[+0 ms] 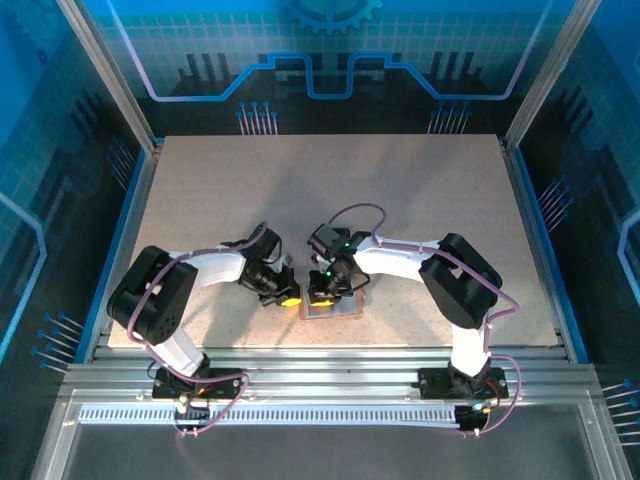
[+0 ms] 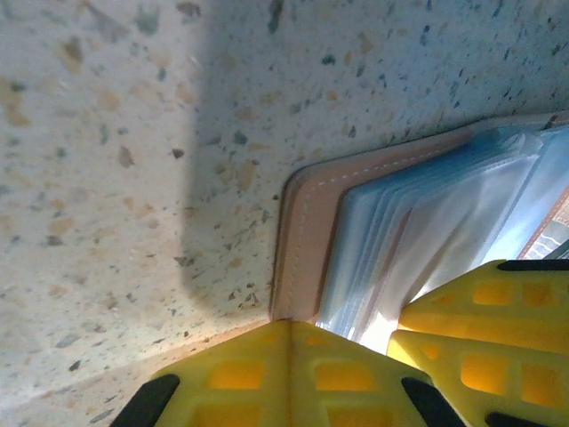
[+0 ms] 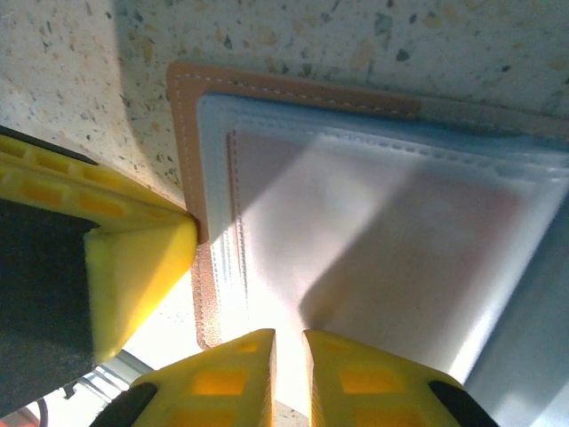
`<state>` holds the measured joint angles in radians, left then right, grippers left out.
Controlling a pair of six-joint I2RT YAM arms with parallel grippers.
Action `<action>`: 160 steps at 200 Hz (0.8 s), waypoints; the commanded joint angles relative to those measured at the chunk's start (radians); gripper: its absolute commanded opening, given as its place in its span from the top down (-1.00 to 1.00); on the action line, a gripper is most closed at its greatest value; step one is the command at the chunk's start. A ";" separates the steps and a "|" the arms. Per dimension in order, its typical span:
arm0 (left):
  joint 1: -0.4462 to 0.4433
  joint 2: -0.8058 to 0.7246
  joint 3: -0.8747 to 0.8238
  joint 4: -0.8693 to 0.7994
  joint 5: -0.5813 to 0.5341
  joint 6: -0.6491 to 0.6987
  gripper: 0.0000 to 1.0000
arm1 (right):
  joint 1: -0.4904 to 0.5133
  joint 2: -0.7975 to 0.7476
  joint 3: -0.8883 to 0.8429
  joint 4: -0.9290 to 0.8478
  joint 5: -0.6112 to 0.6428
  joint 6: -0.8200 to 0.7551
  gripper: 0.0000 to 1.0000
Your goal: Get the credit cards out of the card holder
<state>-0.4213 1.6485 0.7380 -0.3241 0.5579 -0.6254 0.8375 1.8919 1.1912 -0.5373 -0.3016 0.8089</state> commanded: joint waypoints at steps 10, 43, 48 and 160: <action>0.002 0.027 0.003 -0.030 -0.009 0.021 0.89 | 0.014 -0.002 0.007 -0.091 0.073 -0.027 0.67; 0.001 0.024 0.008 -0.036 -0.010 0.024 0.89 | 0.011 -0.014 -0.003 -0.106 0.092 -0.030 0.68; 0.002 0.023 0.008 -0.037 -0.010 0.025 0.89 | 0.010 -0.016 -0.005 -0.107 0.096 -0.028 0.68; -0.016 -0.055 0.049 0.025 0.061 -0.072 0.87 | 0.011 -0.044 -0.027 -0.089 0.101 -0.013 0.70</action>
<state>-0.4229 1.6276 0.7589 -0.3309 0.5640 -0.6487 0.8375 1.8626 1.1847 -0.6010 -0.2131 0.7929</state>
